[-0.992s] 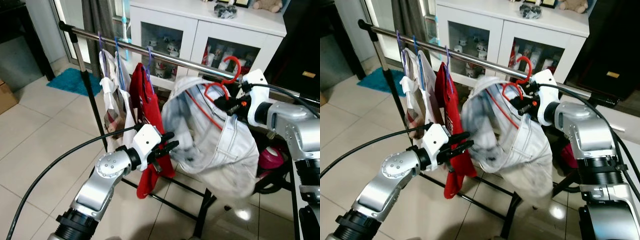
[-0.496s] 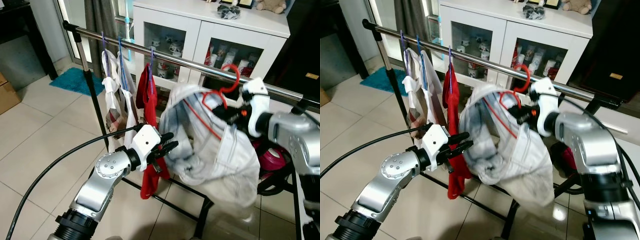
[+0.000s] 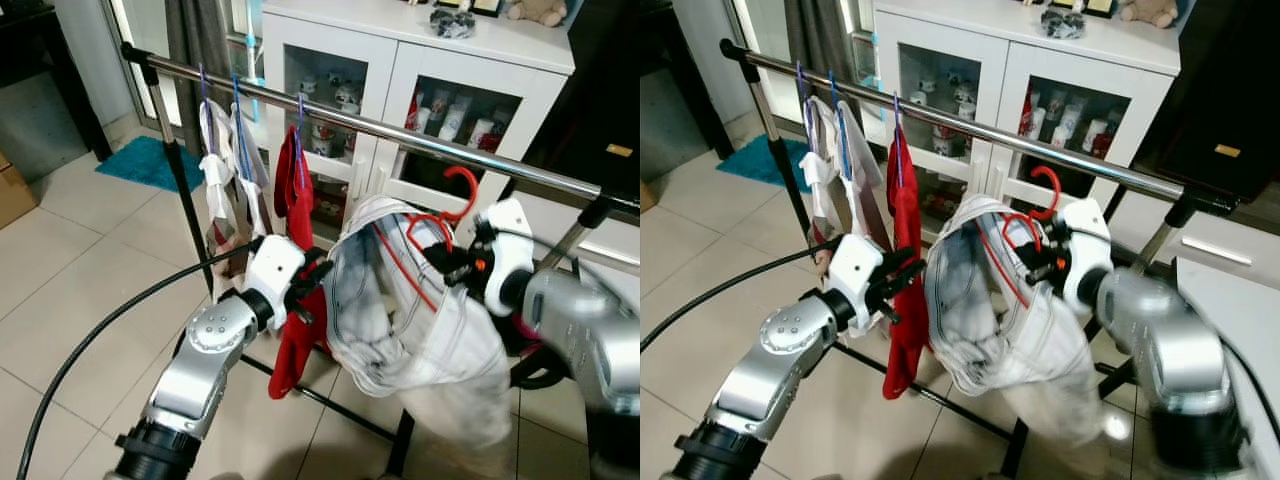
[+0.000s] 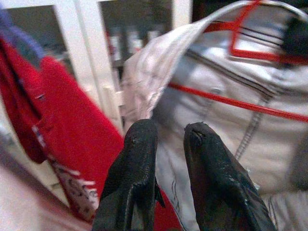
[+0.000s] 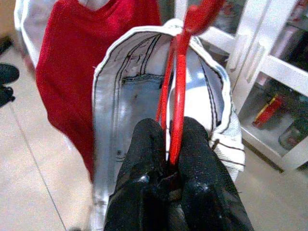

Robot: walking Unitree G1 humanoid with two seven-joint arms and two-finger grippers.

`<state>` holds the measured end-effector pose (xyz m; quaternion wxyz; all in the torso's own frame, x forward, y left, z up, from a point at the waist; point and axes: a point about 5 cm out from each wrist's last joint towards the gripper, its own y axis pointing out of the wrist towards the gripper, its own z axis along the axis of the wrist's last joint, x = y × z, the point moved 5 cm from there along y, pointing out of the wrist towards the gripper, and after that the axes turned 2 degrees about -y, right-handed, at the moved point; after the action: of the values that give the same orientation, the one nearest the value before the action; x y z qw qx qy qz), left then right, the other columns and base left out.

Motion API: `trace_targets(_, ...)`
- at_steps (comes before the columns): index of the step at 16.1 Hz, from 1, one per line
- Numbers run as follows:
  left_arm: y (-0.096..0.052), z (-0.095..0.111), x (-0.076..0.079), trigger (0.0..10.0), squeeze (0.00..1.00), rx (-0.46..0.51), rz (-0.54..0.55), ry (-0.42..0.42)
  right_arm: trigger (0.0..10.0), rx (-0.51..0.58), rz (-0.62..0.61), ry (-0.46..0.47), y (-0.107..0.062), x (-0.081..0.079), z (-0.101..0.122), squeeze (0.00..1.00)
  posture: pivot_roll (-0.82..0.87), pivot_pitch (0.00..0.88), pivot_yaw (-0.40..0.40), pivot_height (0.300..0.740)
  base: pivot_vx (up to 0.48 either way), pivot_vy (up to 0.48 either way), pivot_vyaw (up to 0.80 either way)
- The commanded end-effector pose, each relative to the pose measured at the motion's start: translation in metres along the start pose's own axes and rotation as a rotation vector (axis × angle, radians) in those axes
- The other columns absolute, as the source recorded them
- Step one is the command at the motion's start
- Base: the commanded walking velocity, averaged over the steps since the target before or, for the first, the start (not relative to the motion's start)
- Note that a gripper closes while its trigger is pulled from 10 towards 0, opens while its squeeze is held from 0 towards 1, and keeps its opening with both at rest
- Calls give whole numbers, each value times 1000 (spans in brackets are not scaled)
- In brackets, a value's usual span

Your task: Hang hanger

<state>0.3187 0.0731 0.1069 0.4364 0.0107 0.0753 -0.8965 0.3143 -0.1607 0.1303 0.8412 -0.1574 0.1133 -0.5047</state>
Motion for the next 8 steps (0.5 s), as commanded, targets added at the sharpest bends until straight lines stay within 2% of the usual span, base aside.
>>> trace_targets(1, -4, 4, -7, 10000, 0, 15, 44, 1, 0, 69, -50, -15, -8, 3, 12, 0, -64, 0, -55, 740, 0, 0, 0)
trace_targets(4, -7, 2, -9, 10000, 0, 10, 61, 1, 0, 51, -133, 23, -6, -3, -8, 0, -61, 0, -52, 740, 0, 0, 0)
trace_targets(8, -7, 0, -6, 10000, 0, 0, 59, -9, 0, 58, -263, 67, -5, 5, -19, 0, -53, 0, -53, 740, 0, 0, 0)
